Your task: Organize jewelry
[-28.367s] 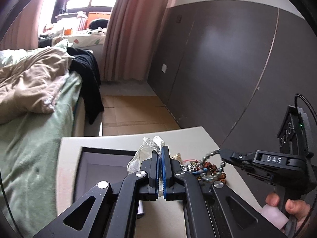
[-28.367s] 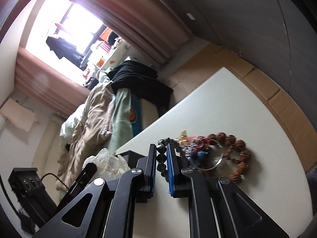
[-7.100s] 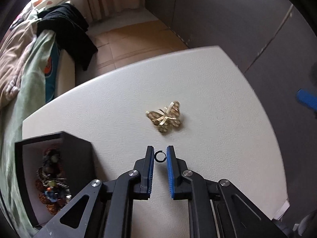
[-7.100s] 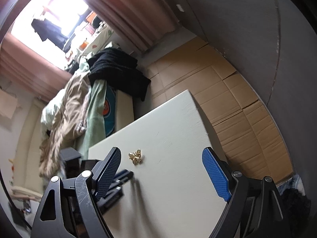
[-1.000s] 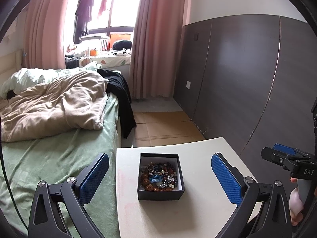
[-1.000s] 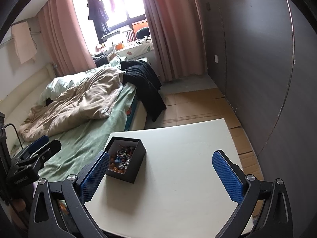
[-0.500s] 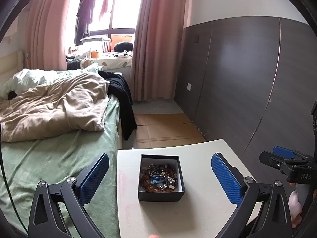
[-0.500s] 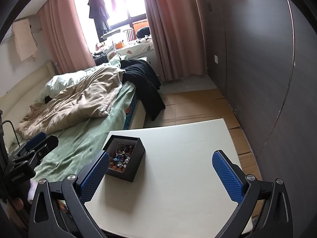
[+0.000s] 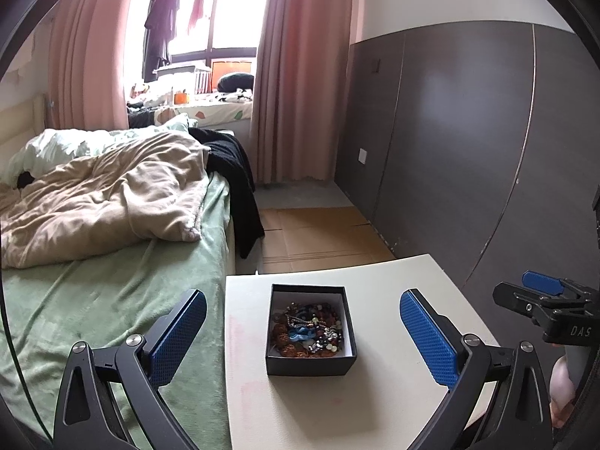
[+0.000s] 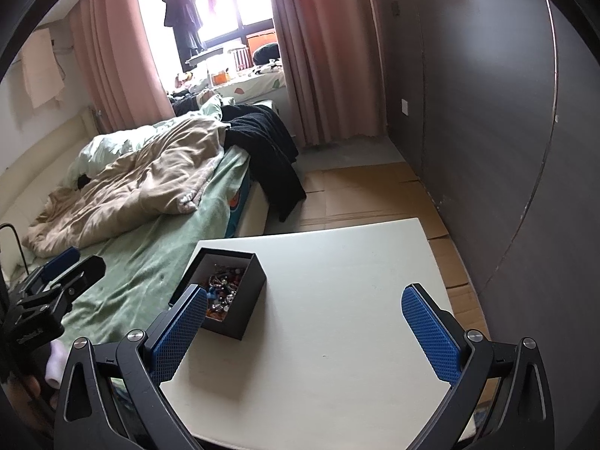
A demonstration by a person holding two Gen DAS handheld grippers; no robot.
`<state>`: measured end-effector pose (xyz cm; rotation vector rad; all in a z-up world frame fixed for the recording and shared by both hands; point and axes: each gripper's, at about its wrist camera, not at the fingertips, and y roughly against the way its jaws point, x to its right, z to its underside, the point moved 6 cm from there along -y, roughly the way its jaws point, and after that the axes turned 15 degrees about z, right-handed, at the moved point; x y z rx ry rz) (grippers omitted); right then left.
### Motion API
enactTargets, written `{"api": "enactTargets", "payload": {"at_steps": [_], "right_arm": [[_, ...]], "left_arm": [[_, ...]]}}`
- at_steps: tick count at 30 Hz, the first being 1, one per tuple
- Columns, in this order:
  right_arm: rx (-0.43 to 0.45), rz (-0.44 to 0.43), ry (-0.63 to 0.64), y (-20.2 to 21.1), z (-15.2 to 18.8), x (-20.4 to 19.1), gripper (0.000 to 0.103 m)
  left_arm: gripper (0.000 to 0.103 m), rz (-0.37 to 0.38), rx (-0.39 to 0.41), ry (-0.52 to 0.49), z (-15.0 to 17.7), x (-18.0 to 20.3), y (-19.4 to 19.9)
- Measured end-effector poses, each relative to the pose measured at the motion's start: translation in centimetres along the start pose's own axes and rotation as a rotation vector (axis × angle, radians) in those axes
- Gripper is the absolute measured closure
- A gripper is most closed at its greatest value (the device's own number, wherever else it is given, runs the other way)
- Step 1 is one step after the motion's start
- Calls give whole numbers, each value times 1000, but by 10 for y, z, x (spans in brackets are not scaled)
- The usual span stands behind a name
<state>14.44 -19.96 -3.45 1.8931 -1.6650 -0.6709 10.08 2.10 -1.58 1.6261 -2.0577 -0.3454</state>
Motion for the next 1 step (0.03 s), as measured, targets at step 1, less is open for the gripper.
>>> {"api": "enactTargets", "payload": {"at_steps": [1], "right_arm": [[-1, 1, -1, 0, 0, 1, 0]], "left_arm": [[0, 2, 0, 0, 0, 0, 0]]}}
